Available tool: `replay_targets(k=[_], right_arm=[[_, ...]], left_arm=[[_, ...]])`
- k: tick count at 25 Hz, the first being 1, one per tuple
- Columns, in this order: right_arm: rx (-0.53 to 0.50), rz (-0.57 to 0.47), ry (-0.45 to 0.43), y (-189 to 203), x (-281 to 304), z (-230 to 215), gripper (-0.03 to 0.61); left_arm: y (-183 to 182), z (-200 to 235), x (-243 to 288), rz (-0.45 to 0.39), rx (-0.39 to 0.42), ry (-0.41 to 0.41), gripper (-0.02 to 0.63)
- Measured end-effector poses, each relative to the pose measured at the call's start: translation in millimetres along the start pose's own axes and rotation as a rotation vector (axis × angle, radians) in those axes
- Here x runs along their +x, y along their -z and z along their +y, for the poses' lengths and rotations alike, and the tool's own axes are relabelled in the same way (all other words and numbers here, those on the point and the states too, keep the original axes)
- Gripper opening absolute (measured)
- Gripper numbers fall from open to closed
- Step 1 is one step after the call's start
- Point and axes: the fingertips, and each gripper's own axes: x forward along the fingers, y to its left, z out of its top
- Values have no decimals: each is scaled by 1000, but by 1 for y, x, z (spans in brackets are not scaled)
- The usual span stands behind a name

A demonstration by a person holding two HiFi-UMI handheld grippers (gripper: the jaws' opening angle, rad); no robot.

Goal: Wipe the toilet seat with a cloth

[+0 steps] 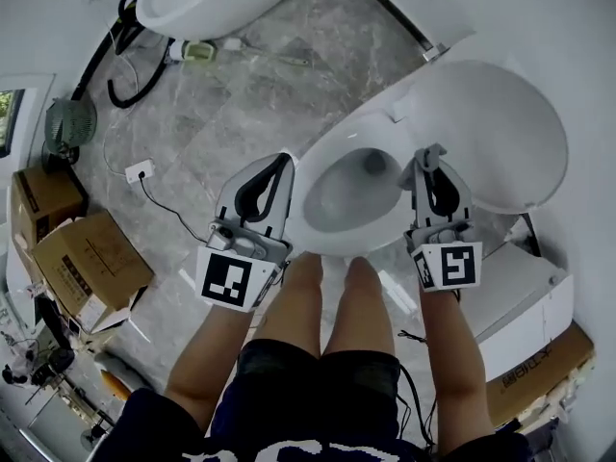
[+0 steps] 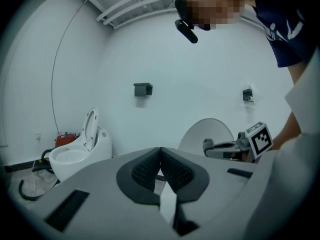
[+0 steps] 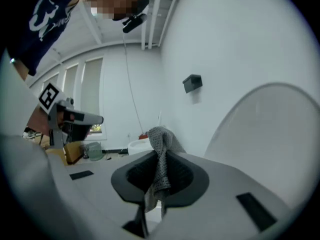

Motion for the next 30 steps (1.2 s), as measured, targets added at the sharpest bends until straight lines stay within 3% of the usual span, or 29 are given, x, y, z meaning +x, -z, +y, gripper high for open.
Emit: replay_targets(k=[7, 13, 16, 18, 22, 30], right_arm=[[44, -210, 7, -166, -66, 5, 52], [-44, -333, -17, -284, -120, 15, 52], [-92, -362, -19, -332, -153, 34, 52], [-130, -384, -18, -359, -170, 38, 52], [-169, -417, -13, -400, -200, 43, 51], [-196, -445, 7, -426, -241, 48, 49]], left_arm=[[-118, -39, -25, -84, 31, 24, 18], [-216, -68, -51, -208, 38, 37, 18], [-242, -81, -80, -173, 49, 46, 18], [-252, -86, -89, -132, 63, 48, 18], [-282, -97, -103, -133, 80, 40, 18], [-323, -115, -128, -207, 76, 25, 18]])
